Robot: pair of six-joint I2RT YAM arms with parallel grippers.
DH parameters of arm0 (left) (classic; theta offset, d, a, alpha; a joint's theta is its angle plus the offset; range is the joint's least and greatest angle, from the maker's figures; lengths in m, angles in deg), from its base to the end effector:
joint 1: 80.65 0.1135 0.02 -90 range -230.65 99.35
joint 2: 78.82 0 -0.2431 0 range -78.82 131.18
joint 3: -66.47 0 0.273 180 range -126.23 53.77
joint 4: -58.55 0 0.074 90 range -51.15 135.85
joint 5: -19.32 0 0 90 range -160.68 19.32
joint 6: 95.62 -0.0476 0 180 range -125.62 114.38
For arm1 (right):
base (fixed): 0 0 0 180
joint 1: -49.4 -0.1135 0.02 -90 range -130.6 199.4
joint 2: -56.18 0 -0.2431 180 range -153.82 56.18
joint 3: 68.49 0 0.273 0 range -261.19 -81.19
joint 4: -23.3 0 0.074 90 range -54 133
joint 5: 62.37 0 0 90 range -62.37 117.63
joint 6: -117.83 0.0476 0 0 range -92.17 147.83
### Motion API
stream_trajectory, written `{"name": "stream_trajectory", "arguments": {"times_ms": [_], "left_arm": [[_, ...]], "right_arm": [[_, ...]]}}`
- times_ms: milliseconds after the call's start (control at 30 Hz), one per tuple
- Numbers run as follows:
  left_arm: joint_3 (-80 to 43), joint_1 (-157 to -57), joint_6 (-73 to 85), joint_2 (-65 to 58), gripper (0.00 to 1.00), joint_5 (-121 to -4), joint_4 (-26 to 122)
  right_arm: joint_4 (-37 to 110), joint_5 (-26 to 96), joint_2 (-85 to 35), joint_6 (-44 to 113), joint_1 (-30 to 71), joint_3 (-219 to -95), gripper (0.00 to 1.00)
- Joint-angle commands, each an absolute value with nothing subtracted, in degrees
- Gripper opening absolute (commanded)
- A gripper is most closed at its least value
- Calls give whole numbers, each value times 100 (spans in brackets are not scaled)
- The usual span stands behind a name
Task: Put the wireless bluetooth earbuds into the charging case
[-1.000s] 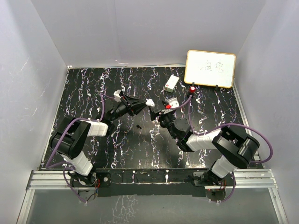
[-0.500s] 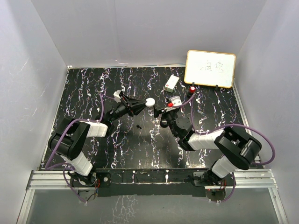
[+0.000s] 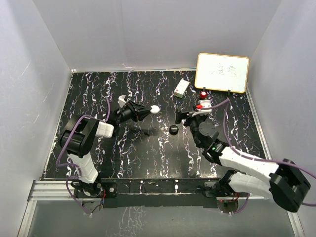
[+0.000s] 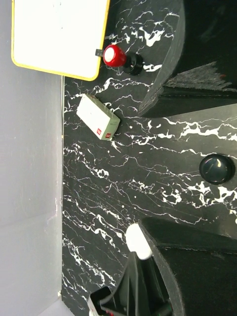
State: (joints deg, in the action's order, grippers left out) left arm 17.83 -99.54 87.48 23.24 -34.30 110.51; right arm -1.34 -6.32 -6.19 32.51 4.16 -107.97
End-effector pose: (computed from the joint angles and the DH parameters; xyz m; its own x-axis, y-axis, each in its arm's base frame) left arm 0.3180 -0.1387 0.1291 -0.8192 -0.5694 0.0692 -0.0685 -0.0226 -0.9974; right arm 0.2105 0.1746 0.2262 0.0054 0.1016 -0.9948 -0.1971 0.9754 0.0986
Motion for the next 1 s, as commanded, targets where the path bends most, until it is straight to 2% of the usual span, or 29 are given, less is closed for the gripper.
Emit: {"name": "stream_trajectory", "arguments": {"times_ms": [0,233,633,900,967], "left_arm": [[1080,-9714,7729,2666,0,-3302,10227],[190,-9302,7086,3203,0,-3507,9494],[-837,-8968,6340,4092,0,-3707,8413],[-1016,-8815,6006,4139,0,-3727,7932],[-1008,-8783,5925,4083,7,-3732,7836]], "right_arm": [[1194,-619,23,3642,448,-10903,80],[1673,-328,356,3539,472,-10846,80],[2515,244,-452,3774,480,-11476,80],[2917,640,-1178,4048,631,-11838,80],[2953,789,-1408,4159,671,-11909,80]]}}
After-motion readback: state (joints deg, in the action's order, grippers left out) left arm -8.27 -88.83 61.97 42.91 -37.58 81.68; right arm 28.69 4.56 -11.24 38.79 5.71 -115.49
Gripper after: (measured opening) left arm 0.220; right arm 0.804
